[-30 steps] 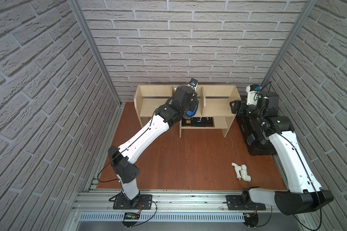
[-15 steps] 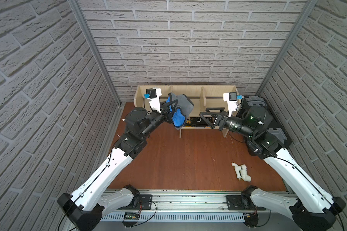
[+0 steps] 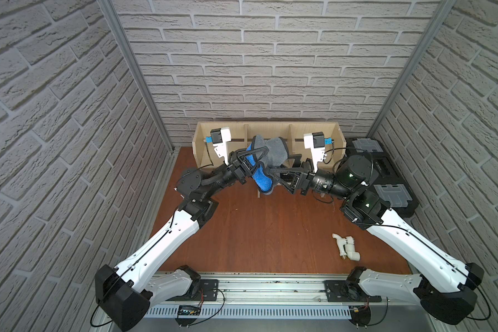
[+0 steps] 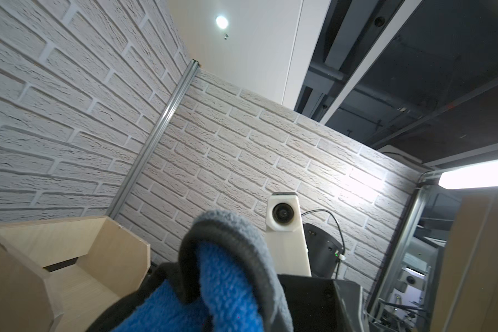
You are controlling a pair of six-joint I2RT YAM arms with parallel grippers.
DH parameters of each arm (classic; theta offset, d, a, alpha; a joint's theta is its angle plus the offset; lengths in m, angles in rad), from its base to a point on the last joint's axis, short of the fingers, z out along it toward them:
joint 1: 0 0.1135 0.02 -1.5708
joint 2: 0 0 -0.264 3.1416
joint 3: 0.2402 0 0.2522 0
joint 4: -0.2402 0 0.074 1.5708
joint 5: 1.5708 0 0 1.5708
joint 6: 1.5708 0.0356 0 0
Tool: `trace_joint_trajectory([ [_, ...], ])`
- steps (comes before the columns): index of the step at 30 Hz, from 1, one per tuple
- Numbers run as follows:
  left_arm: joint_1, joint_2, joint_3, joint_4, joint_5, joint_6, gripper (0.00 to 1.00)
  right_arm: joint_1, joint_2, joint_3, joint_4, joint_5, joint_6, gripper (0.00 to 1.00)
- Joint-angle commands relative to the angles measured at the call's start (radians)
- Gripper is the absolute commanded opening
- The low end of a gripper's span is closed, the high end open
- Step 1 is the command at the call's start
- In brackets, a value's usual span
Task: Wipe the bookshelf clean with a cloth
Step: Adjust the cleaning item.
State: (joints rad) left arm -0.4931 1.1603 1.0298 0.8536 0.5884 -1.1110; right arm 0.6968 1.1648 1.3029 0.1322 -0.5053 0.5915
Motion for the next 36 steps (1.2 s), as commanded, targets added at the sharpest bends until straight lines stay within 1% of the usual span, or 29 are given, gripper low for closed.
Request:
trace_joint_trajectory([
  [1, 0.004, 0.049, -0.019, 0.391, 0.084, -0.240, 0.00, 0.006, -0.008, 0.003, 0.076, 0.017, 0.006, 0.86],
  [3, 0.003, 0.081, -0.007, 0.508, 0.095, -0.323, 0.00, 0.006, 0.002, 0.000, 0.100, 0.009, 0.021, 0.85],
  [4, 0.002, 0.090, 0.001, 0.531, 0.101, -0.350, 0.00, 0.006, 0.004, -0.006, 0.120, -0.001, 0.033, 0.83],
  [6, -0.003, 0.089, 0.011, 0.533, 0.116, -0.349, 0.00, 0.006, 0.006, -0.016, 0.170, -0.016, 0.057, 0.75],
  [7, -0.005, 0.086, 0.013, 0.533, 0.124, -0.345, 0.00, 0.005, 0.007, -0.017, 0.181, -0.018, 0.065, 0.67],
  [9, -0.007, 0.084, 0.014, 0.533, 0.137, -0.345, 0.00, 0.005, 0.004, -0.017, 0.186, -0.018, 0.068, 0.49],
  [10, -0.007, 0.083, 0.011, 0.529, 0.140, -0.343, 0.00, 0.005, 0.003, -0.018, 0.185, -0.014, 0.067, 0.41],
  [11, -0.007, 0.083, 0.008, 0.517, 0.139, -0.339, 0.00, 0.006, 0.004, -0.016, 0.183, -0.011, 0.067, 0.35],
  [13, -0.008, 0.081, 0.002, 0.478, 0.138, -0.316, 0.00, 0.006, 0.011, -0.007, 0.172, -0.006, 0.069, 0.30],
  [14, -0.008, 0.078, 0.000, 0.445, 0.140, -0.299, 0.00, 0.006, 0.015, -0.004, 0.170, -0.007, 0.072, 0.30],
  [15, -0.012, 0.077, -0.004, 0.424, 0.140, -0.285, 0.00, 0.005, 0.020, -0.002, 0.169, -0.010, 0.075, 0.33],
  [16, -0.016, 0.075, -0.008, 0.406, 0.139, -0.264, 0.00, 0.007, 0.024, -0.001, 0.164, -0.011, 0.077, 0.40],
  [18, -0.025, 0.076, -0.003, 0.328, 0.141, -0.217, 0.00, 0.006, 0.027, 0.002, 0.132, -0.004, 0.068, 0.59],
  [20, -0.029, 0.069, 0.005, 0.242, 0.140, -0.161, 0.00, 0.010, 0.023, -0.005, 0.119, -0.004, 0.047, 0.65],
  [22, -0.029, 0.064, 0.006, 0.205, 0.129, -0.137, 0.00, 0.017, 0.020, -0.008, 0.093, 0.016, 0.024, 0.70],
  [23, -0.030, 0.065, 0.008, 0.209, 0.123, -0.138, 0.00, 0.020, 0.024, -0.010, 0.086, 0.023, 0.013, 0.70],
  [25, -0.036, 0.076, 0.015, 0.247, 0.122, -0.156, 0.00, 0.023, 0.037, -0.011, 0.081, 0.030, 0.011, 0.69],
  [27, -0.047, 0.090, 0.026, 0.285, 0.124, -0.180, 0.00, 0.023, 0.045, -0.013, 0.084, 0.033, 0.014, 0.56],
  [28, -0.055, 0.097, 0.036, 0.293, 0.131, -0.182, 0.00, 0.023, 0.047, -0.011, 0.086, 0.035, 0.019, 0.46],
  [29, -0.060, 0.105, 0.045, 0.289, 0.140, -0.182, 0.00, 0.023, 0.051, -0.004, 0.083, 0.036, 0.018, 0.39],
  [30, -0.063, 0.108, 0.051, 0.282, 0.152, -0.176, 0.01, 0.024, 0.053, 0.003, 0.077, 0.038, 0.019, 0.33],
  [32, -0.062, 0.104, 0.061, 0.241, 0.180, -0.147, 0.12, 0.024, 0.056, 0.032, 0.056, 0.039, 0.009, 0.20],
  [33, -0.051, 0.095, 0.065, 0.207, 0.187, -0.125, 0.20, 0.024, 0.053, 0.046, 0.033, 0.050, -0.002, 0.14],
  [34, -0.036, 0.078, 0.068, 0.150, 0.186, -0.087, 0.34, 0.024, 0.045, 0.064, -0.001, 0.072, -0.020, 0.08],
  [35, -0.016, 0.053, 0.078, 0.058, 0.179, -0.033, 0.47, 0.024, 0.035, 0.082, -0.043, 0.100, -0.043, 0.04],
  [36, 0.004, 0.027, 0.091, -0.047, 0.163, 0.024, 0.56, 0.024, 0.026, 0.099, -0.083, 0.128, -0.062, 0.03],
])
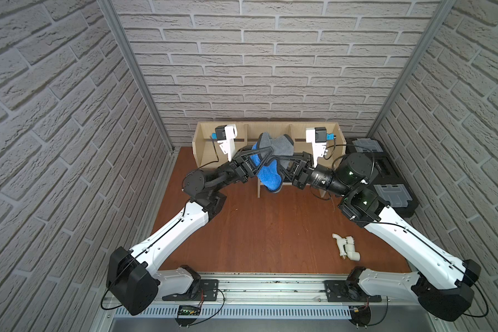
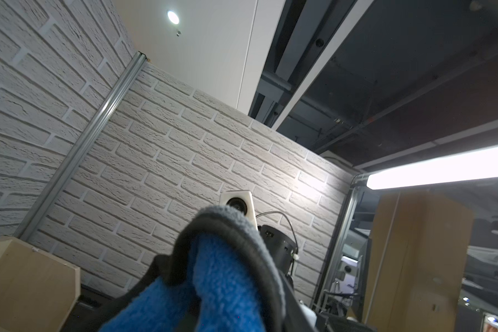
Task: Wipe the bookshelf clean with a cloth
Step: Adjust the cleaning item, then hold the shelf at the center of the board.
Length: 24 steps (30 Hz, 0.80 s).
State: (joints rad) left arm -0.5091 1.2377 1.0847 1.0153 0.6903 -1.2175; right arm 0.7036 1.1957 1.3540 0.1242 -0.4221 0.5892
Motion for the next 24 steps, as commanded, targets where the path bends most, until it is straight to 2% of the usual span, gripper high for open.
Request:
trace_joint_trajectory([
  [1, 0.044, -0.083, 0.058, -0.338, 0.034, 0.213, 0.89, 0.017, -0.015, 0.073, -0.128, 0.080, -0.085, 0.03],
  [2, 0.066, -0.115, 0.095, -0.500, 0.001, 0.314, 0.98, 0.016, -0.024, 0.102, -0.185, 0.121, -0.109, 0.03],
  [3, 0.080, -0.138, 0.134, -0.643, -0.050, 0.404, 0.98, 0.016, -0.032, 0.125, -0.235, 0.158, -0.133, 0.03],
  [5, 0.089, -0.172, 0.244, -0.984, -0.263, 0.659, 0.98, 0.014, -0.048, 0.189, -0.361, 0.263, -0.182, 0.03],
  [6, 0.089, -0.174, 0.294, -1.101, -0.390, 0.737, 0.98, 0.012, -0.054, 0.220, -0.413, 0.316, -0.206, 0.03],
  [8, 0.123, -0.158, 0.393, -1.302, -0.631, 0.851, 0.98, 0.009, -0.062, 0.300, -0.529, 0.436, -0.257, 0.03],
  [11, 0.244, -0.093, 0.520, -1.545, -0.840, 0.912, 0.98, 0.008, -0.034, 0.462, -0.718, 0.634, -0.340, 0.03],
  [14, 0.387, -0.067, 0.528, -1.622, -0.907, 0.920, 0.98, 0.003, -0.007, 0.582, -0.823, 0.770, -0.421, 0.02],
  [18, 0.426, -0.078, 0.415, -1.535, -1.005, 1.020, 0.99, -0.013, 0.046, 0.699, -0.915, 0.906, -0.487, 0.03],
  [22, 0.458, -0.034, 0.386, -1.510, -0.879, 0.970, 0.98, -0.059, 0.143, 0.835, -1.028, 0.939, -0.498, 0.03],
  [24, 0.461, -0.006, 0.400, -1.503, -0.808, 0.952, 0.98, -0.083, 0.169, 0.849, -1.048, 0.918, -0.494, 0.03],
])
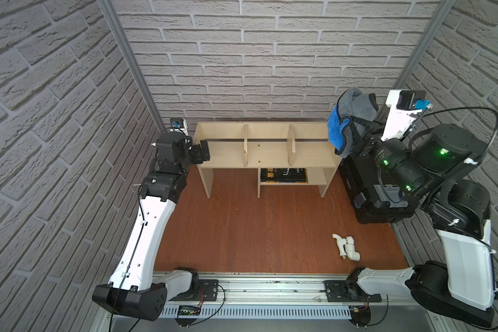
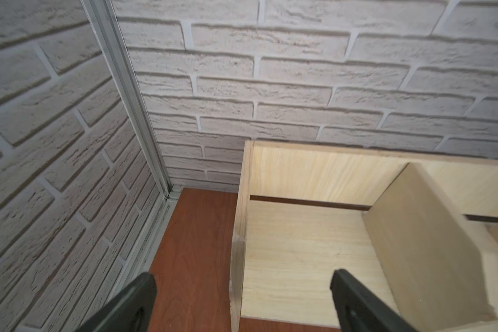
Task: Wipe the bookshelf clean with a cloth
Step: Hold the shelf at the center of the board, then wipe the dust from the shelf.
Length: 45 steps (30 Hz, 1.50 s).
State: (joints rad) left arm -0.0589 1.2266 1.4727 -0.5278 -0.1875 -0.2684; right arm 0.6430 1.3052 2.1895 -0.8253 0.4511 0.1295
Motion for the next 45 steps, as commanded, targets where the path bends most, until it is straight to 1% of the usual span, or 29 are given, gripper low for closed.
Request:
trace_joint_trajectory([
  [1, 0.011, 0.020, 0.022, 0.041, 0.097, -0.001, 0.98, -0.036, 0.065, 0.006, -0.098, 0.032, -0.031, 0.03],
  [3, 0.011, 0.040, 0.028, 0.051, 0.106, -0.002, 0.98, -0.058, 0.071, -0.015, -0.095, 0.018, -0.017, 0.03],
  [7, 0.014, 0.055, 0.015, 0.089, 0.010, 0.006, 0.99, -0.116, 0.072, -0.092, -0.069, -0.048, 0.015, 0.03],
  [10, 0.035, 0.099, 0.040, 0.096, 0.011, 0.006, 0.98, -0.168, 0.078, -0.145, -0.053, -0.107, 0.039, 0.03],
  [13, 0.052, 0.164, 0.067, 0.100, 0.054, 0.013, 0.98, -0.207, 0.076, -0.195, -0.032, -0.149, 0.056, 0.03],
  [15, 0.055, 0.197, 0.069, 0.117, 0.098, 0.024, 0.92, -0.230, 0.071, -0.229, -0.016, -0.171, 0.060, 0.03],
  [17, 0.058, 0.224, 0.061, 0.130, 0.142, 0.029, 0.82, -0.259, 0.079, -0.252, -0.014, -0.197, 0.064, 0.03],
  [19, 0.059, 0.231, 0.041, 0.150, 0.161, 0.022, 0.71, -0.287, 0.093, -0.268, -0.012, -0.229, 0.066, 0.03],
  [20, 0.059, 0.229, 0.024, 0.165, 0.166, 0.021, 0.66, -0.297, 0.102, -0.274, -0.009, -0.248, 0.066, 0.03],
  [21, 0.059, 0.225, 0.012, 0.177, 0.165, 0.021, 0.63, -0.307, 0.112, -0.279, -0.008, -0.261, 0.067, 0.03],
  [23, 0.060, 0.214, -0.017, 0.204, 0.162, 0.023, 0.51, -0.322, 0.141, -0.286, -0.006, -0.275, 0.072, 0.03],
  [26, 0.059, 0.197, -0.042, 0.224, 0.155, 0.029, 0.36, -0.335, 0.186, -0.300, 0.008, -0.292, 0.080, 0.03],
  [28, 0.059, 0.190, -0.054, 0.235, 0.154, 0.037, 0.29, -0.344, 0.222, -0.305, 0.016, -0.296, 0.090, 0.03],
  [34, 0.059, 0.193, -0.071, 0.240, 0.151, 0.055, 0.14, -0.379, 0.298, -0.327, 0.045, -0.301, 0.100, 0.03],
  [39, 0.059, 0.190, -0.076, 0.241, 0.149, 0.058, 0.07, -0.376, 0.349, -0.363, 0.061, -0.373, 0.112, 0.03],
  [43, 0.059, 0.192, -0.091, 0.248, 0.135, 0.057, 0.01, -0.365, 0.310, -0.461, 0.136, -0.456, 0.135, 0.03],
  [45, 0.060, 0.199, -0.088, 0.247, 0.136, 0.054, 0.00, -0.362, 0.285, -0.497, 0.160, -0.465, 0.133, 0.03],
])
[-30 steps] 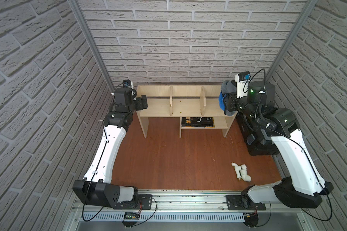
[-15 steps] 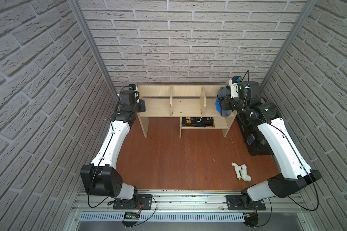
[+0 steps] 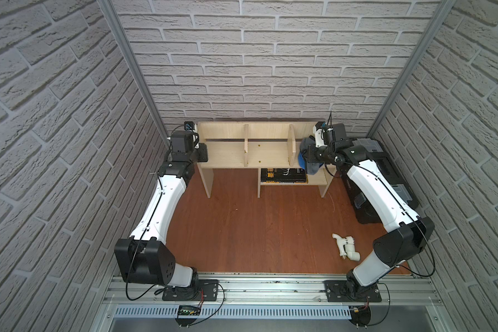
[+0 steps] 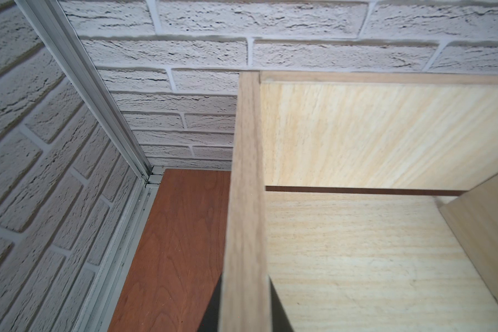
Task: Wipe the bookshelf clean with a cloth
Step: Wipe the dust from the shelf.
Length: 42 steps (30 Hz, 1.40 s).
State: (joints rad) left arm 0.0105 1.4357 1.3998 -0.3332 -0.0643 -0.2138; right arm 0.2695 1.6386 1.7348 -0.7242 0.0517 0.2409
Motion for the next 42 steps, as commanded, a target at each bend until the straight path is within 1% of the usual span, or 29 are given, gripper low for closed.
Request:
trace_joint_trajectory([
  [1, -0.010, -0.007, -0.015, 0.053, 0.015, 0.001, 0.00, 0.011, -0.052, -0.042, 0.050, -0.053, 0.013, 0.03],
  [3, -0.009, -0.003, -0.016, 0.051, 0.012, 0.003, 0.00, 0.010, -0.051, -0.029, 0.025, -0.021, -0.009, 0.03],
  [7, -0.002, -0.002, -0.019, 0.051, 0.006, 0.007, 0.00, -0.002, -0.016, 0.038, -0.066, 0.171, -0.030, 0.03],
  [10, 0.004, -0.007, -0.023, 0.052, 0.004, 0.007, 0.00, -0.010, 0.015, 0.074, -0.096, 0.262, -0.041, 0.03],
  [13, 0.009, -0.007, -0.027, 0.053, 0.007, 0.002, 0.00, 0.003, 0.033, 0.097, -0.135, 0.240, -0.033, 0.02],
  [14, 0.010, -0.007, -0.028, 0.054, 0.013, 0.001, 0.00, 0.022, 0.026, 0.087, -0.132, 0.219, -0.036, 0.03],
  [16, 0.011, -0.008, -0.030, 0.057, 0.023, -0.004, 0.00, 0.077, 0.000, 0.037, -0.086, 0.220, -0.048, 0.03],
  [18, 0.013, -0.003, -0.031, 0.057, 0.032, -0.007, 0.00, 0.115, -0.007, 0.025, -0.050, 0.195, -0.049, 0.03],
  [21, 0.013, -0.003, -0.036, 0.060, 0.043, -0.007, 0.00, 0.119, 0.027, 0.055, -0.015, 0.101, -0.005, 0.03],
  [23, 0.012, -0.004, -0.039, 0.061, 0.051, -0.003, 0.00, 0.119, 0.070, 0.100, -0.014, 0.085, 0.016, 0.03],
  [27, 0.013, -0.007, -0.049, 0.069, 0.051, 0.003, 0.00, 0.114, 0.126, 0.168, -0.014, 0.162, 0.010, 0.03],
  [31, 0.013, -0.008, -0.054, 0.074, 0.062, 0.003, 0.00, 0.059, 0.131, 0.177, -0.022, 0.212, 0.006, 0.03],
  [34, 0.013, -0.009, -0.054, 0.076, 0.068, 0.002, 0.00, 0.010, 0.105, 0.135, -0.024, 0.224, -0.012, 0.03],
  [36, 0.013, -0.009, -0.054, 0.076, 0.070, 0.002, 0.00, 0.001, 0.086, 0.104, -0.035, 0.242, -0.037, 0.03],
  [39, 0.012, -0.008, -0.053, 0.075, 0.077, -0.002, 0.00, 0.014, 0.040, 0.036, -0.059, 0.274, -0.070, 0.03],
  [42, 0.011, -0.012, -0.057, 0.076, 0.073, -0.001, 0.00, 0.051, -0.034, -0.072, -0.029, 0.301, -0.093, 0.03],
])
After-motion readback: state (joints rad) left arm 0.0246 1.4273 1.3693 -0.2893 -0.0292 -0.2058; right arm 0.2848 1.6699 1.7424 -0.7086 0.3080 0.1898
